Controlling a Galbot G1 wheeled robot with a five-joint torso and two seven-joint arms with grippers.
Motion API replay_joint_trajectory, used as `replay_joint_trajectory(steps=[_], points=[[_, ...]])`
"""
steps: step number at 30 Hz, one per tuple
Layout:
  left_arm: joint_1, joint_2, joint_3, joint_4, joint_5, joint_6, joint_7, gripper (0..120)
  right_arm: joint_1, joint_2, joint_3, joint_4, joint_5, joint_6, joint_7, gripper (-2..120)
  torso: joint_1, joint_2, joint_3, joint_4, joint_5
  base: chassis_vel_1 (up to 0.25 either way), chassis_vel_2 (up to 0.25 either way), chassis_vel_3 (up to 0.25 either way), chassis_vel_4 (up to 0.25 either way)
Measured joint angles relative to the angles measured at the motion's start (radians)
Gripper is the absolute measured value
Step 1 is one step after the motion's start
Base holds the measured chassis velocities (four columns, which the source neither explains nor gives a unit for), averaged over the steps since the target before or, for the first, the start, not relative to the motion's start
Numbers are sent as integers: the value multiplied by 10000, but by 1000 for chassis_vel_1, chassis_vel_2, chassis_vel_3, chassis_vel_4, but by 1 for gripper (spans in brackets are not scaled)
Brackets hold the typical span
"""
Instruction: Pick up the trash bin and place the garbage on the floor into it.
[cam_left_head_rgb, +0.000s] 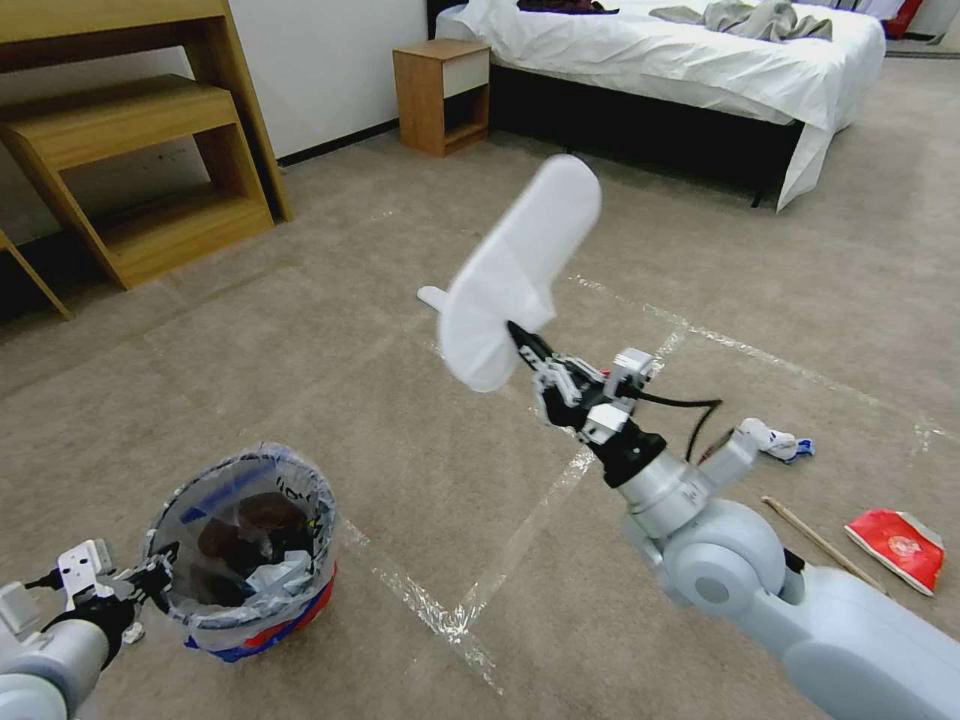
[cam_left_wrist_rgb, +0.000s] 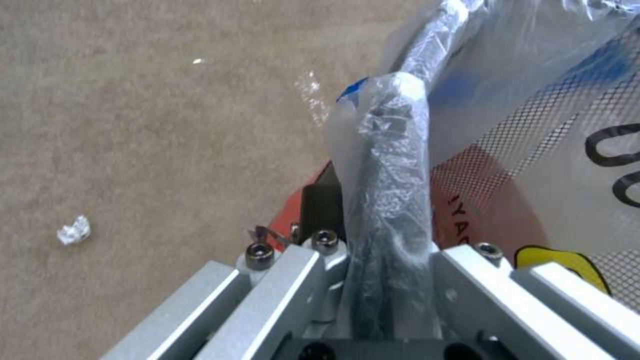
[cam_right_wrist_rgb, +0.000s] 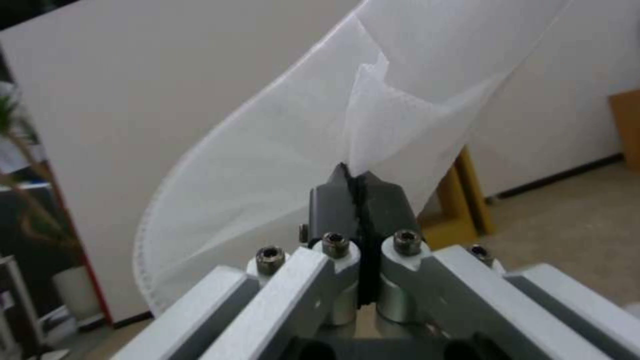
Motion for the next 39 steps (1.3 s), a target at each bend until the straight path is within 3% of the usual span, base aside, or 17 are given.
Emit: replay_joint_trajectory(steps=[3, 6, 12, 15, 16, 20, 28, 39], points=[[58, 102, -178, -437, -437, 179, -172, 1, 1280, 20, -915, -281, 245, 54, -357, 0, 1, 0, 0, -1, 1, 0, 0, 0, 0], [60, 128, -178, -535, -551, 244, -222, 1, 1794, 95, -1394, -400, 292, 106, -519, 0, 0, 0, 1, -2, 1, 0, 0, 0, 0], [34, 228, -160, -607, -756, 349, -342, 1, 3957, 679, -3636, -837, 390, 180, -863, 0, 0, -1, 1, 1, 0, 0, 0, 0, 0], [35, 238, -164, -609, -775, 352, -354, 1, 4240, 752, -3914, -888, 401, 182, -872, 0, 0, 0, 0, 0, 0, 0, 0, 0, 0], [46, 268, -172, -645, -827, 370, -384, 1, 5052, 972, -4677, -1046, 405, 181, -918, 0, 1, 0, 1, 2, -2, 0, 0, 0, 0], [71, 329, -197, -735, -905, 389, -417, 1, 6275, 1513, -6138, -1475, 296, 178, -991, 0, 1, 0, 0, 0, 0, 0, 0, 0, 0], [53, 384, -189, -726, -908, 393, -424, 1, 6895, 2010, -7370, -2170, -432, 183, -1208, 0, 1, 0, 0, -1, 0, 0, 0, 0, 0], [139, 339, -256, -858, -923, 391, -421, 1, 6736, 2433, -7931, -3430, -1802, 412, -1690, 0, 0, -1, 0, -1, 2, 0, 0, 0, 0]])
